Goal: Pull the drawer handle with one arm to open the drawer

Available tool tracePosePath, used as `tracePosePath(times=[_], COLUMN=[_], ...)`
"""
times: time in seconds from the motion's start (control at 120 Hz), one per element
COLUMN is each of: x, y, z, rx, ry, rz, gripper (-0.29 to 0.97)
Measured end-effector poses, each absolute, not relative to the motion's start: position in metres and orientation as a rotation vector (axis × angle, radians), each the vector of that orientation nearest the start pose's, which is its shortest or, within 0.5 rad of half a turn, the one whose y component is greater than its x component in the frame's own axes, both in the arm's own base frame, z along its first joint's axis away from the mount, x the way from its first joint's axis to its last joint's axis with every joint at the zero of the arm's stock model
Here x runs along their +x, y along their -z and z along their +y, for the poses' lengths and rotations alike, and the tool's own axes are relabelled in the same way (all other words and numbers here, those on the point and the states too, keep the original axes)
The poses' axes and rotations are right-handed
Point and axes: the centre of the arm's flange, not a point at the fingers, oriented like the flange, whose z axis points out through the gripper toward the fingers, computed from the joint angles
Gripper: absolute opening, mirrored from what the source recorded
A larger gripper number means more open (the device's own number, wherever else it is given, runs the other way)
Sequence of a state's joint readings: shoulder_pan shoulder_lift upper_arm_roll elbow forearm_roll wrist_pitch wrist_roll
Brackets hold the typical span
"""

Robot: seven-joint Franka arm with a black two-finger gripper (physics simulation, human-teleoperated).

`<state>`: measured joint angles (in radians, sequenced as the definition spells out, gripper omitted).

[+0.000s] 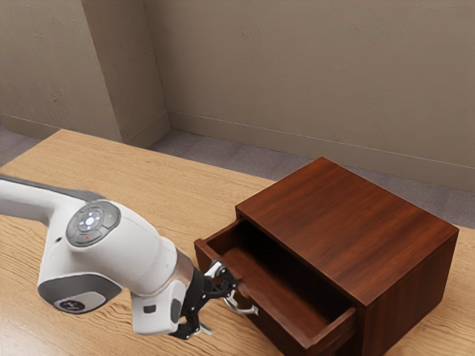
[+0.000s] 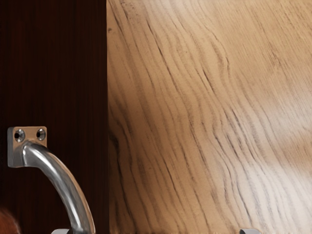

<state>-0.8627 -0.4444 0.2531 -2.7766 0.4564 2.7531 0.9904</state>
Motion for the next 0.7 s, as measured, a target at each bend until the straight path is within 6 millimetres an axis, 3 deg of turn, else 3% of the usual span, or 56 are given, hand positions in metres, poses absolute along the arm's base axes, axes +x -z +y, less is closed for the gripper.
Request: tracePosePath(times=[0.525, 0.575, 0.633, 0.7], x=[0.270, 0.259, 0.236, 0.223], y=[-0.379, -0.381, -0.391, -0.419], z=[-0.241, -0.249, -0.271, -0.295], rx=[-1.550, -1.525, -1.409, -1.332], ry=[0.541, 0.538, 0.545, 0.580], rz=[2.350, 2.352, 2.357, 2.322], gripper=[0.48, 0.44, 0.44, 0.44])
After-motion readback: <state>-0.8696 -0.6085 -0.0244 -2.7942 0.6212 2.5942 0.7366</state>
